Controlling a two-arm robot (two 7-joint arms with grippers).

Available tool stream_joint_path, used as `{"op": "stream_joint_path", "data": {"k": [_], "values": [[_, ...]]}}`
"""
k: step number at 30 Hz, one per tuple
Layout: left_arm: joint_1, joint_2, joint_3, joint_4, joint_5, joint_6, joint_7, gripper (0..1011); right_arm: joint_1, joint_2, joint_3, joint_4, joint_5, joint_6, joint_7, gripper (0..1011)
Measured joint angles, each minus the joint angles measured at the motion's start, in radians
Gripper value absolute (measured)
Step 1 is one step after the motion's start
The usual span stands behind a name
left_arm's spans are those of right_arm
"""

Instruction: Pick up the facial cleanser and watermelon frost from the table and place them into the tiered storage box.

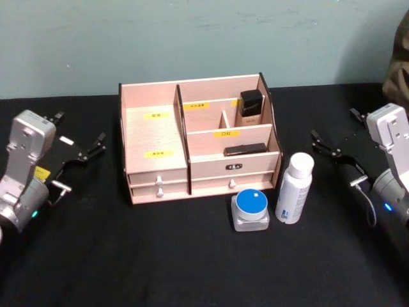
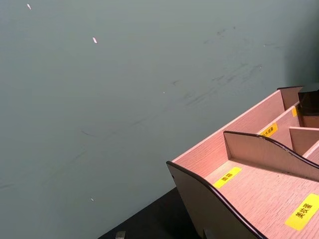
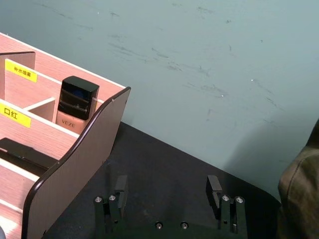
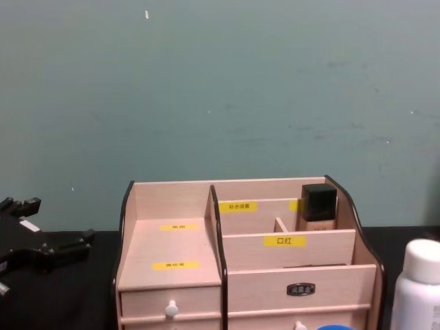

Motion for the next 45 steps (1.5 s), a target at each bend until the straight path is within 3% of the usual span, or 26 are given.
{"op": "stream_joint_path", "data": {"k": [31, 37, 45], "values": [[0.000, 0.000, 0.000, 0.000, 0.000, 0.000, 0.000, 1010, 0.000, 0.000, 0.000, 0.000, 0.000, 0.000, 0.000, 1002], [0.000, 0.000, 0.000, 0.000, 0.000, 0.000, 0.000, 1010, 0.003, -0.004, 0.018, 0.002, -0.003, 0.012, 0.024, 1002], [0.000, 0.000, 0.000, 0.000, 0.000, 0.000, 0.000, 1010, -0.014, 0.024, 0.056, -0.042, 0.006, 0.045, 0.066, 1002]]}}
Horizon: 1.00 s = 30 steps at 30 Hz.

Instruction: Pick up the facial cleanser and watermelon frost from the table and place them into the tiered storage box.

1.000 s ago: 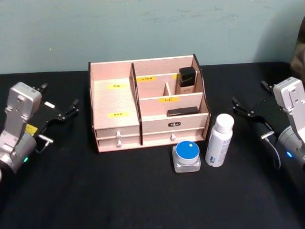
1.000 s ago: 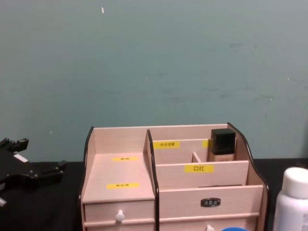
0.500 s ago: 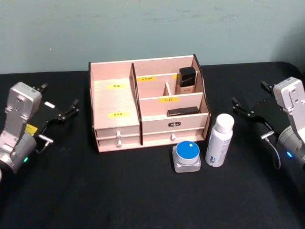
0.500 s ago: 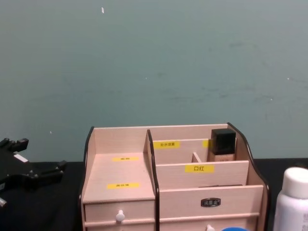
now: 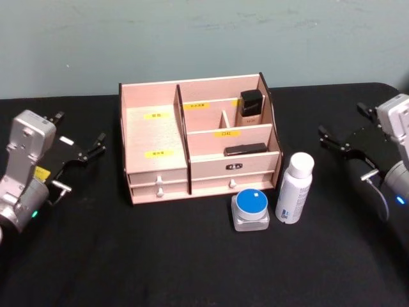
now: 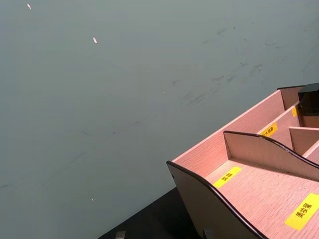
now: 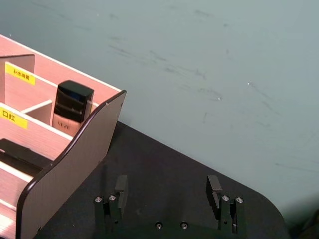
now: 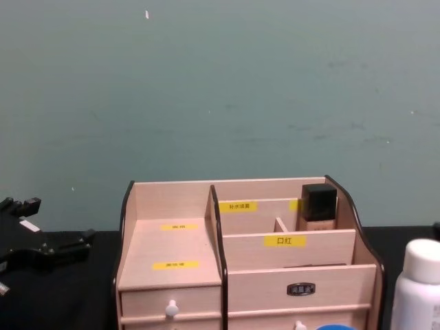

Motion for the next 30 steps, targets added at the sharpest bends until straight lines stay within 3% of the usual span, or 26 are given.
{"op": "stream_joint_path", "data": {"k": [5, 12, 19, 30], "values": [[0.000, 0.000, 0.000, 0.000, 0.000, 0.000, 0.000, 1010, -0.023, 0.025, 0.027, -0.051, 0.013, 0.018, 0.022, 1002], [0.000, 0.000, 0.000, 0.000, 0.000, 0.000, 0.000, 1010, -0.073, 0.082, 0.081, -0.174, 0.037, 0.047, 0.062, 1002], [0.000, 0.000, 0.000, 0.000, 0.000, 0.000, 0.000, 1010, -0.164, 0.146, 0.156, -0.336, 0.099, 0.065, 0.121, 1003], [0.000, 0.000, 0.000, 0.000, 0.000, 0.000, 0.000, 1010, -0.298, 0.200, 0.229, -0.502, 0.200, 0.120, 0.207, 1002]]}}
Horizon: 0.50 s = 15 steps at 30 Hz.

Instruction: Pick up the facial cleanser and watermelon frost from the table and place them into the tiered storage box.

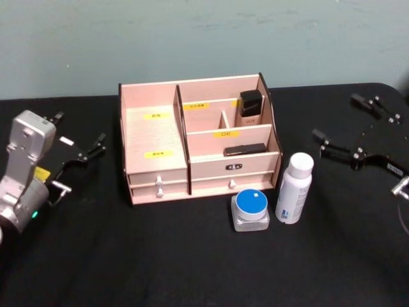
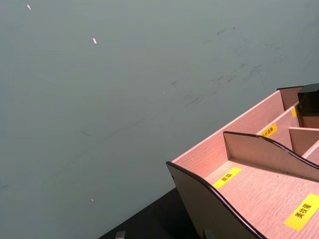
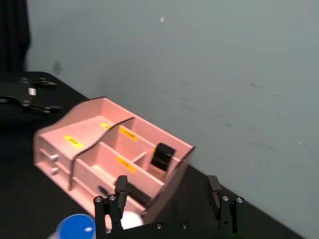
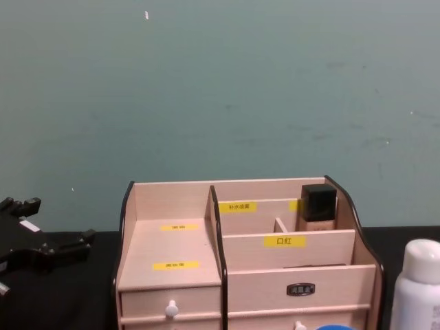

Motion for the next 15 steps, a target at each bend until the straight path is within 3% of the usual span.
{"op": "stream_joint_path", "data": {"k": [8, 15], "values": [[0.000, 0.000, 0.000, 0.000, 0.000, 0.000, 0.000, 1010, -0.054, 0.011, 0.015, -0.046, 0.038, 0.042, 0.048, 1002], [0.000, 0.000, 0.000, 0.000, 0.000, 0.000, 0.000, 1010, -0.051, 0.002, -0.006, -0.024, 0.052, 0.112, 0.084, 1002]]}}
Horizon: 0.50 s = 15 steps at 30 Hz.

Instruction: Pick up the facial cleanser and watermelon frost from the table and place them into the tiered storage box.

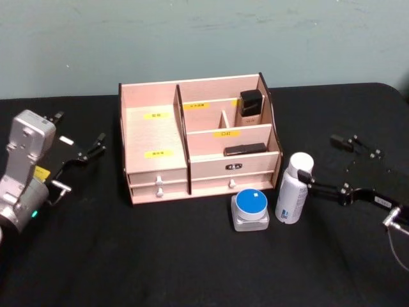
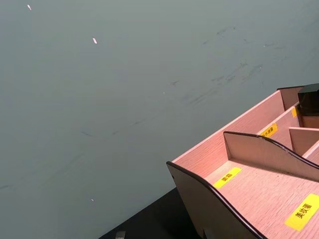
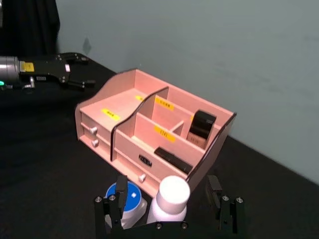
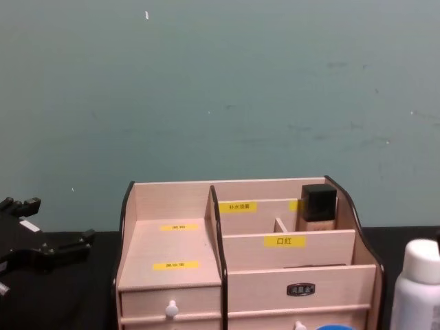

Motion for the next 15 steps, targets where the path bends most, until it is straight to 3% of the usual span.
{"op": "stream_joint_path", "data": {"k": [15], "values": [[0.000, 0.000, 0.000, 0.000, 0.000, 0.000, 0.000, 1010, 0.067, -0.071, -0.038, 0.119, 0.005, 0.070, 0.055, 1002]]}}
